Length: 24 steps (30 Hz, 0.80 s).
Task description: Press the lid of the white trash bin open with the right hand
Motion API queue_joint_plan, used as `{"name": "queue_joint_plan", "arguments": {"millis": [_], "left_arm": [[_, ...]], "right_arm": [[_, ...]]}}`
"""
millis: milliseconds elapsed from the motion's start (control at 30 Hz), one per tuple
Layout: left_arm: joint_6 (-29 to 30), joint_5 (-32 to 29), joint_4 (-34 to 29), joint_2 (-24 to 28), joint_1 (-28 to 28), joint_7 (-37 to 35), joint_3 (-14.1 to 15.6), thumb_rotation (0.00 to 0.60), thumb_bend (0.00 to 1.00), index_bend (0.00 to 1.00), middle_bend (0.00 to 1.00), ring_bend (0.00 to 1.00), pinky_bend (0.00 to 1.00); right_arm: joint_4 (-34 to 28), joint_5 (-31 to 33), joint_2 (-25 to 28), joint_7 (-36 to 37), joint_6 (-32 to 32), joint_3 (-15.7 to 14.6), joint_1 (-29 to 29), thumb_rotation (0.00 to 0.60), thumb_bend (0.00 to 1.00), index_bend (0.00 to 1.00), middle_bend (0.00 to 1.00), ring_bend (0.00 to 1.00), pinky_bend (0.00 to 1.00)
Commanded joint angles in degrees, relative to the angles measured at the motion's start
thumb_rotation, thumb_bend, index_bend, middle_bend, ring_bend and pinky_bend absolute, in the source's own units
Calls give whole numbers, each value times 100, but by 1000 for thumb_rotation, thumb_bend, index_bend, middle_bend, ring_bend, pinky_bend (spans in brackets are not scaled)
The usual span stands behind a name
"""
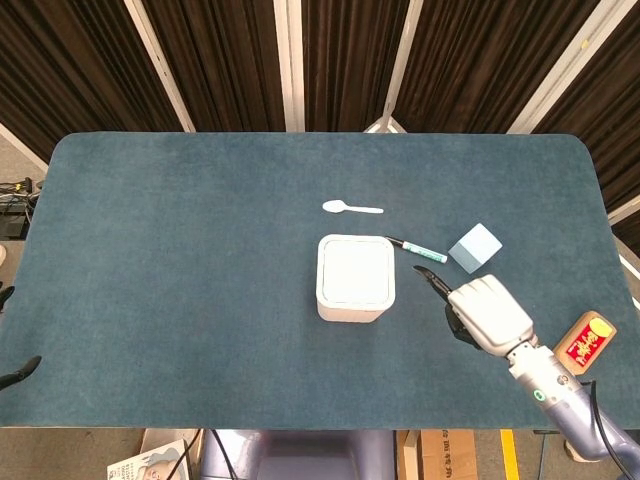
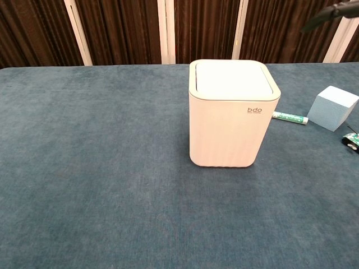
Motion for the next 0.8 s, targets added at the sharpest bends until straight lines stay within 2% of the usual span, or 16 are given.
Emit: {"name": "queue_joint_plan", "arguments": {"millis": [33, 267, 800], "left_arm": [[-8, 0, -8, 6, -4, 3, 2, 600, 23, 121, 68, 0, 10], [-19, -31, -24, 18, -1, -17, -6, 600, 23, 121, 67, 0, 10], [7, -16, -15, 0, 0, -42, -20, 600, 23, 121, 69, 0, 10]], "right_arm": [[-389, 463, 179, -399, -278, 169, 319, 600, 842, 90, 832, 839, 704], [-643, 1070, 112, -1055, -518, 139, 696, 600, 842, 90, 832, 839, 704], [-772, 2375, -538, -2149, -413, -16, 1509, 600, 841, 109, 832, 839, 704]]}}
